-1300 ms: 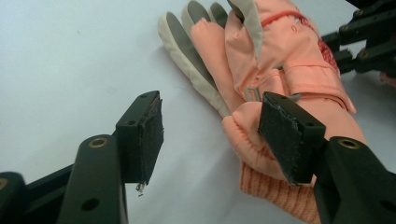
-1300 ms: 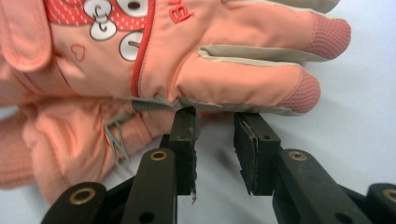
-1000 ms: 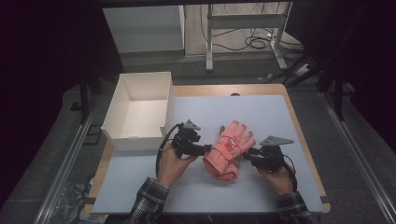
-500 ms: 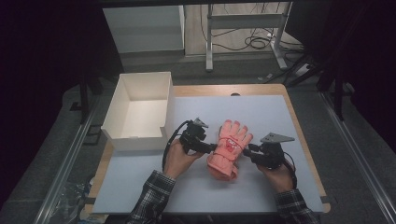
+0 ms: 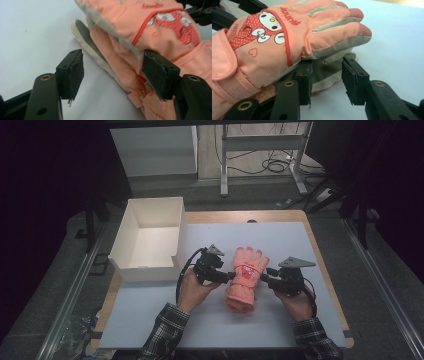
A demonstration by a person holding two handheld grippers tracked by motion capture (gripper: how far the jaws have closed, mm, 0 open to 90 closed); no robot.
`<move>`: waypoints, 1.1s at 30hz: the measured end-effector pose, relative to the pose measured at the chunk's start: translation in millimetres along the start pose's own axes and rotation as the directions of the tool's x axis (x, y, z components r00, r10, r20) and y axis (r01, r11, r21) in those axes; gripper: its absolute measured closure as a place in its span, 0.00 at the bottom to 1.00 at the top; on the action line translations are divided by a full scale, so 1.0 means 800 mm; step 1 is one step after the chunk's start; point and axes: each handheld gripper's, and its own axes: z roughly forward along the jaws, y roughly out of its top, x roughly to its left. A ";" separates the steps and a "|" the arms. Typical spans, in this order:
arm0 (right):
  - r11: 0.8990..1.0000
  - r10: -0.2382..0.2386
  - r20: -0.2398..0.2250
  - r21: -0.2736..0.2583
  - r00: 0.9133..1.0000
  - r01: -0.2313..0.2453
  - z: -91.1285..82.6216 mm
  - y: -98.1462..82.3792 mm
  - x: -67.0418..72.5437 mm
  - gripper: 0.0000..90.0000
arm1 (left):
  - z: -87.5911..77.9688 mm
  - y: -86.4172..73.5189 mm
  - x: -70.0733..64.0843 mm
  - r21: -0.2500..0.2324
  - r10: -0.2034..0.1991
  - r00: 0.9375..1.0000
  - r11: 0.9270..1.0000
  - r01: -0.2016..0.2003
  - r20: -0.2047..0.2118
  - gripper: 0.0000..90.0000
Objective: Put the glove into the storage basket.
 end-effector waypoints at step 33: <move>0.999 0.030 0.043 0.037 0.999 -0.032 -0.001 -0.010 -0.014 0.60 | 0.030 -0.015 0.016 0.018 -0.056 0.998 0.998 0.057 -0.032 0.32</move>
